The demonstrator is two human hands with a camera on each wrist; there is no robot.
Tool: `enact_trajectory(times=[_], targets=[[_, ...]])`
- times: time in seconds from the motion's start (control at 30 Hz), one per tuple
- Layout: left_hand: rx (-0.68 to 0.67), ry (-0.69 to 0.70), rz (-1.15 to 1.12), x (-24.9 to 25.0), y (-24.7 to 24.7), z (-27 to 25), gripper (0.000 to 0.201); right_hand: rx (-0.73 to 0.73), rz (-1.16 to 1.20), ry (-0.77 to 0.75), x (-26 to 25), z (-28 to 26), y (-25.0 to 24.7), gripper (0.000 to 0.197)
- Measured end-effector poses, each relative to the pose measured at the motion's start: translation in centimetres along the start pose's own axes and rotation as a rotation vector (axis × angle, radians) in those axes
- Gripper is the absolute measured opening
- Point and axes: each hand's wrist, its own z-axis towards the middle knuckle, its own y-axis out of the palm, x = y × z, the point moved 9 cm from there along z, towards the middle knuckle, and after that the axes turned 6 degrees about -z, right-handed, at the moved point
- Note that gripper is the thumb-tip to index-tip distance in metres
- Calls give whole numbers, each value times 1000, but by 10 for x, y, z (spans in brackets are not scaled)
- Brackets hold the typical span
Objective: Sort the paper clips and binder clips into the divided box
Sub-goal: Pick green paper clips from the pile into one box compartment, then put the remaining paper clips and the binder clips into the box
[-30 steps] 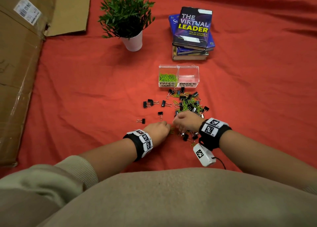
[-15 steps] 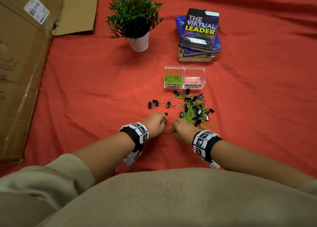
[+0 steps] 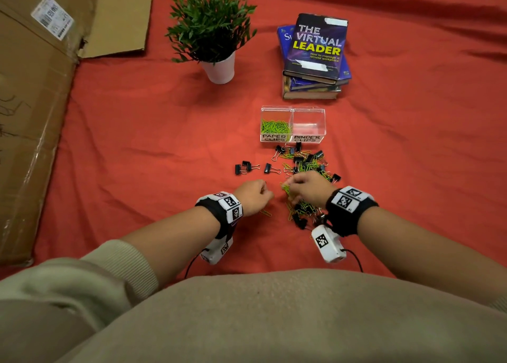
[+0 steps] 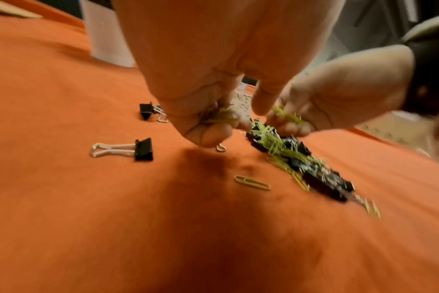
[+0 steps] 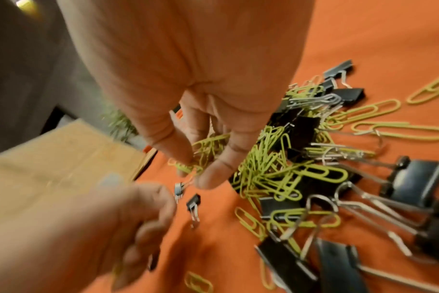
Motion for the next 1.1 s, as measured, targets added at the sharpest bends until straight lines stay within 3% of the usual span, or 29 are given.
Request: enact_trajectory(times=[0.1, 0.23, 0.3, 0.5, 0.6, 0.7, 0.8, 0.9, 1.1], targets=[[-93, 108, 210, 4, 14, -4, 11, -47, 364, 82, 4, -2, -2, 24], [-172, 235, 414, 7, 27, -7, 18, -130, 505, 103, 3, -4, 4, 18], [-183, 239, 469, 7, 30, -7, 17, -96, 295, 91, 6, 0, 4, 17], [-186, 228, 473, 4, 33, -6, 14, -8, -841, -79, -8, 1, 18, 24], [-178, 224, 424, 4, 33, -5, 16, 14, -1085, -68, -4, 0, 28, 21], [-132, 218, 312, 15, 16, 0, 15, -20, -1153, -66, 1, 3, 39, 25], [-43, 211, 184, 33, -14, 10, 8, -38, -1136, -72, 0, 0, 42, 26], [51, 194, 111, 53, -48, 28, 6, -52, -963, -105, -3, 0, 38, 22], [160, 215, 117, 100, -105, 76, 5, -16, -134, 62, -10, 13, -17, 21]])
